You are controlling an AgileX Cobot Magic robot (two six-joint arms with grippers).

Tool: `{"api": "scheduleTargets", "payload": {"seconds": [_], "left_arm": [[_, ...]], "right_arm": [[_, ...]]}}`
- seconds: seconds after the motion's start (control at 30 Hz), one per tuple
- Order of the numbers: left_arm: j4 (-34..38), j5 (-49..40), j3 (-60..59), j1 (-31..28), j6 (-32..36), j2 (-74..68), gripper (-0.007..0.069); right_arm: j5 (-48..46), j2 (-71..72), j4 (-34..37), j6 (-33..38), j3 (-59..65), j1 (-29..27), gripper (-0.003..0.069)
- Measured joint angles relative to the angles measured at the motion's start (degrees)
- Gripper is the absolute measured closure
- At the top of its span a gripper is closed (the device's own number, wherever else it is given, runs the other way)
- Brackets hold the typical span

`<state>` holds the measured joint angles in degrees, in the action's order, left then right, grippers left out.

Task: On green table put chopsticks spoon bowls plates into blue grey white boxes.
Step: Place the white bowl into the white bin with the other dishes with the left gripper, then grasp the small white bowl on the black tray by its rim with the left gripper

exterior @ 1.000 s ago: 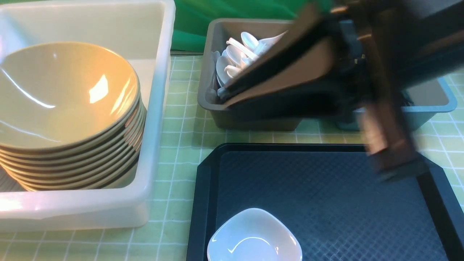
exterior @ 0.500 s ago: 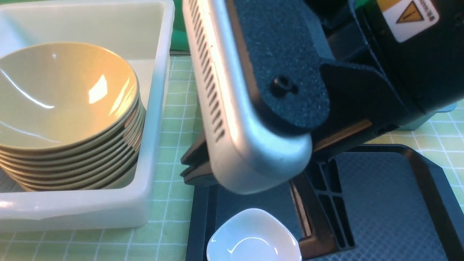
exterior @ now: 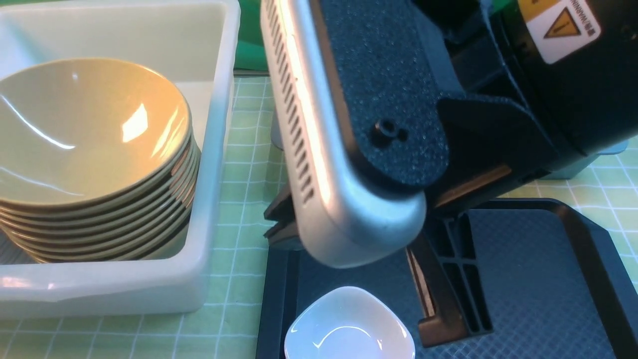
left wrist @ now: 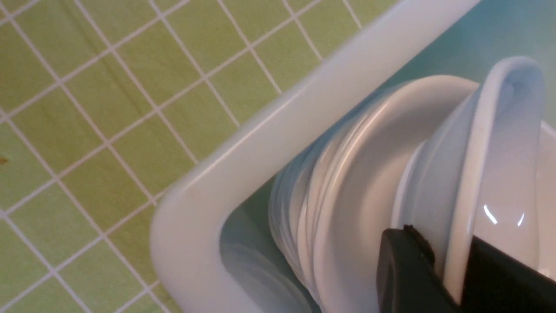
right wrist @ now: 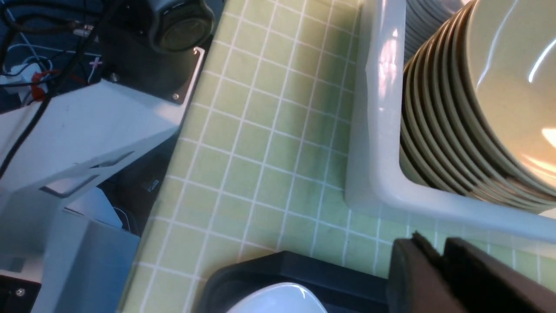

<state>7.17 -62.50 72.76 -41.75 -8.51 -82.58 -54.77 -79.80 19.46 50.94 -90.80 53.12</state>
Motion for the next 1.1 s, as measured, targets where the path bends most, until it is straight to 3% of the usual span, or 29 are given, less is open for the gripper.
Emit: {"api": "scheduleTargets", "payload": {"seconds": [0.07, 0.27, 0.3, 0.37, 0.47, 0.87, 0.97, 1.1], "left_arm": [[-1.1, 0.0, 0.0, 0.9, -0.2, 0.0, 0.0492], [-6.7, -2.0, 0.0, 5.5, -3.1, 0.0, 0.0201], [-7.2, -2.3, 0.0, 5.6, -3.2, 0.0, 0.0190], [-8.3, -3.2, 0.0, 7.1, -3.8, 0.0, 0.0078], [-9.8, -4.5, 0.0, 8.7, -4.2, 0.8, -0.0020], [-10.2, -8.8, 0.0, 12.1, -4.3, 14.9, -0.0036], [-4.3, -8.5, 0.0, 18.8, -0.3, 19.7, -0.0020], [8.2, -4.4, -2.4, 32.4, 9.8, 24.4, 0.0020]], "right_arm": [[0.0, 0.0, -0.1, 0.0, 0.0, 0.0, 0.0559], [-0.2, 0.0, -0.7, 0.0, 0.0, 0.0, 0.0559], [-0.2, 0.0, -0.7, 0.0, 0.0, 0.0, 0.0559], [-0.4, 0.0, -0.7, 0.0, 0.0, 0.0, 0.0558], [-0.5, 0.0, -0.8, 0.0, 0.0, 0.0, 0.0558], [-0.6, 2.8, -1.2, -2.9, 0.0, 0.0, 0.0548], [-0.5, 3.8, -1.2, -6.0, 0.0, -1.1, 0.0541], [-0.4, 5.5, -2.0, -11.9, 0.4, -4.9, 0.0528]]}}
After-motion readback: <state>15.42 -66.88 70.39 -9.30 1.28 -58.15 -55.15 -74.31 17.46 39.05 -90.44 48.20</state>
